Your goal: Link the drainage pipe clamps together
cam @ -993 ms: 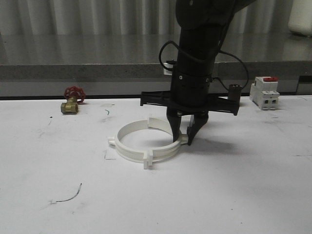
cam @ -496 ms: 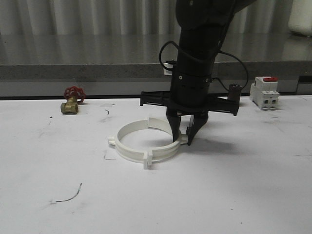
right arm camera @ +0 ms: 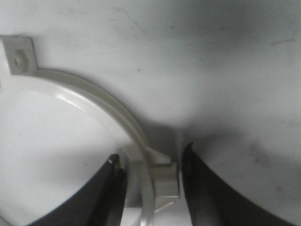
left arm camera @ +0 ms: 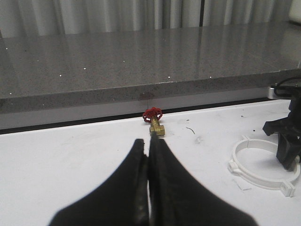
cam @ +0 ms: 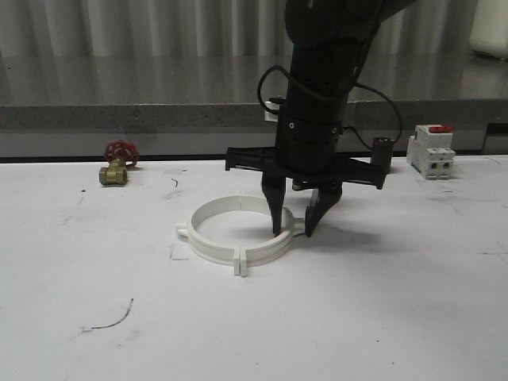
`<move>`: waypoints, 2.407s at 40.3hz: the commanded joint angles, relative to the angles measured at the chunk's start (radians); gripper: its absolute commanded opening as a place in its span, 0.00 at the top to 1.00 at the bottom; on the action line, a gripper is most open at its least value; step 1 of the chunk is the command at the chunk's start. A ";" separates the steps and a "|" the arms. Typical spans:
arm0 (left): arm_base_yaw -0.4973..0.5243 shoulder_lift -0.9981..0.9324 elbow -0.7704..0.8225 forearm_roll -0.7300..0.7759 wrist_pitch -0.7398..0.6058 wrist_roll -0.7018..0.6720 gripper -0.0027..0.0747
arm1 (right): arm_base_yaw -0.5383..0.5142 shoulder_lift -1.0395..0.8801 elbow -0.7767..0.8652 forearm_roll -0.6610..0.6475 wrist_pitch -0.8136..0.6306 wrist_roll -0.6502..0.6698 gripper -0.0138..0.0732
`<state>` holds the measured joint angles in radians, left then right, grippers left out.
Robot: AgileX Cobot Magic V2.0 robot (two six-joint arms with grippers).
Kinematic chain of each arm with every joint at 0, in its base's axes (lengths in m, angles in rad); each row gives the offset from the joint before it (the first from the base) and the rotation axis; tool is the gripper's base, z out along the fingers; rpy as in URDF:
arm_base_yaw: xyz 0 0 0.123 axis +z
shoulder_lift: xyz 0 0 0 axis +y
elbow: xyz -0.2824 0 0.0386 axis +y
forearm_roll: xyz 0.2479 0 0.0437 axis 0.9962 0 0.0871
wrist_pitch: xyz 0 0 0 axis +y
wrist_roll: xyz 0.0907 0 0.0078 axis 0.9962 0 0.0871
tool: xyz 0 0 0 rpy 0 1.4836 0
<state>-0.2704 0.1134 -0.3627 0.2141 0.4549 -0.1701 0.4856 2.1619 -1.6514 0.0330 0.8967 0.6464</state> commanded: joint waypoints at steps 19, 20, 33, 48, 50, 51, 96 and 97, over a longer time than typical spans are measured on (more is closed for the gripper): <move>0.005 0.009 -0.027 0.007 -0.076 -0.001 0.99 | -0.010 -0.116 -0.030 -0.059 -0.006 0.059 0.42; 0.005 0.009 -0.027 0.007 -0.076 -0.001 0.99 | -0.010 -0.123 -0.030 -0.067 0.003 0.063 0.42; 0.005 0.009 -0.027 0.007 -0.076 -0.001 0.99 | -0.010 -0.242 -0.029 -0.071 0.059 0.049 0.74; 0.005 0.009 -0.027 0.007 -0.076 -0.001 0.99 | -0.018 -0.381 -0.025 -0.081 0.170 -0.070 0.98; 0.005 0.009 -0.027 0.007 -0.076 -0.001 0.99 | -0.026 -0.400 -0.025 -0.080 0.181 -0.093 0.98; 0.005 0.009 -0.027 0.007 -0.076 -0.001 0.99 | -0.036 -0.415 -0.025 -0.080 0.191 -0.112 0.98; 0.005 0.009 -0.027 0.007 -0.078 -0.001 0.99 | -0.439 -1.703 1.122 -0.085 -0.378 -0.582 0.98; 0.005 0.009 -0.027 0.007 -0.078 -0.001 0.99 | -0.439 -1.733 1.143 -0.092 -0.391 -0.584 0.98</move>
<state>-0.2704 0.1134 -0.3627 0.2141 0.4549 -0.1701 0.0461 0.5215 -0.5340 -0.0253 0.6135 0.0988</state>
